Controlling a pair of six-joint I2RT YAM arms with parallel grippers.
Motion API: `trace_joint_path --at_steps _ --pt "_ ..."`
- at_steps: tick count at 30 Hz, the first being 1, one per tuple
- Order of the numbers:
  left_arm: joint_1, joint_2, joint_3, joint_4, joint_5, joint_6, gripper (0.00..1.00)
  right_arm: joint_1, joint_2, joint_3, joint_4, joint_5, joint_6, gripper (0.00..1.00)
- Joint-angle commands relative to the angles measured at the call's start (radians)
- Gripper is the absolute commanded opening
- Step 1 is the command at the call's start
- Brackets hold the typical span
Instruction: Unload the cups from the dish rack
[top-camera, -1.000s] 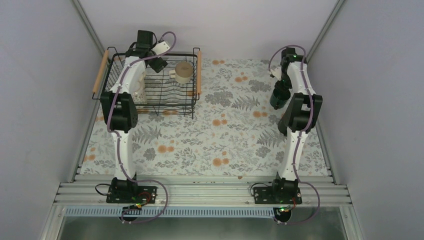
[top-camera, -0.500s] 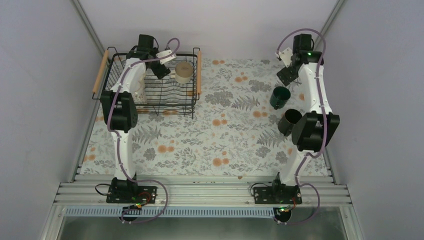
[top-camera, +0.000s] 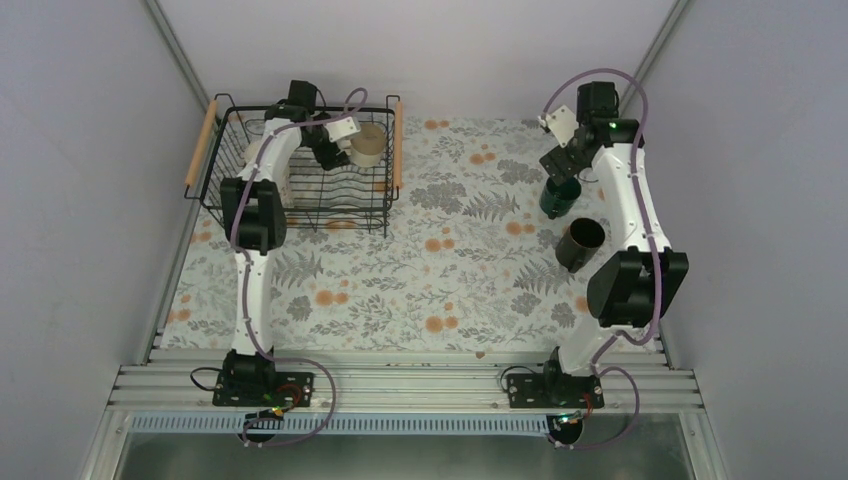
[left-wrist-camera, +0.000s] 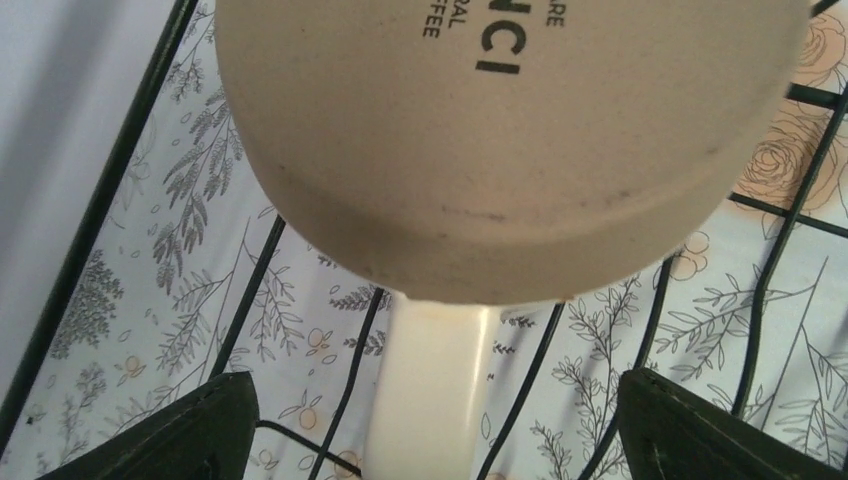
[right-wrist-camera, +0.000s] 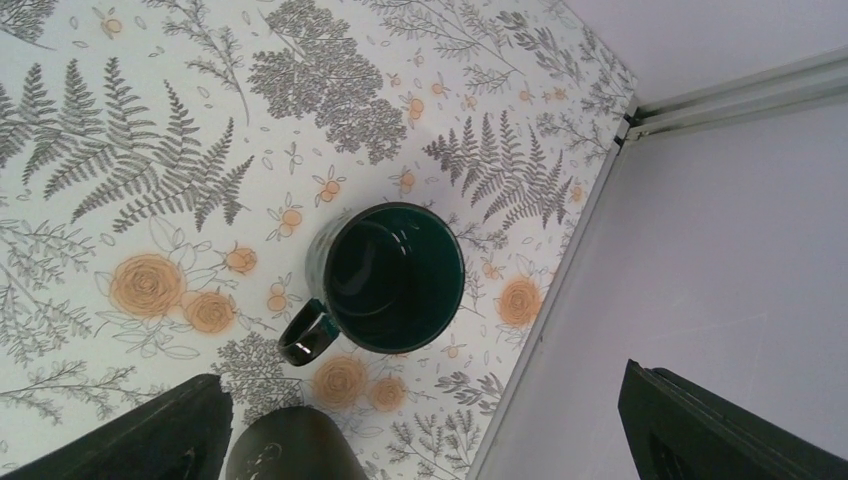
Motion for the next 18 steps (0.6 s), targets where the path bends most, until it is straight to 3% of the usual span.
trace_joint_path --at_steps 1,4,12,18 --pt "-0.008 0.046 0.105 -0.064 0.057 0.019 0.87 0.018 -0.056 -0.058 0.045 -0.017 0.019 1.0" --pt "-0.014 0.069 0.145 -0.102 0.073 0.024 0.71 0.019 -0.062 -0.08 0.052 -0.002 0.011 1.0" --pt "-0.03 0.063 0.138 -0.138 0.046 0.034 0.06 0.034 -0.065 -0.077 0.044 -0.008 0.026 1.0" --pt "-0.029 0.007 0.15 -0.174 0.038 -0.036 0.02 0.067 -0.116 -0.027 0.012 -0.009 0.043 1.0"
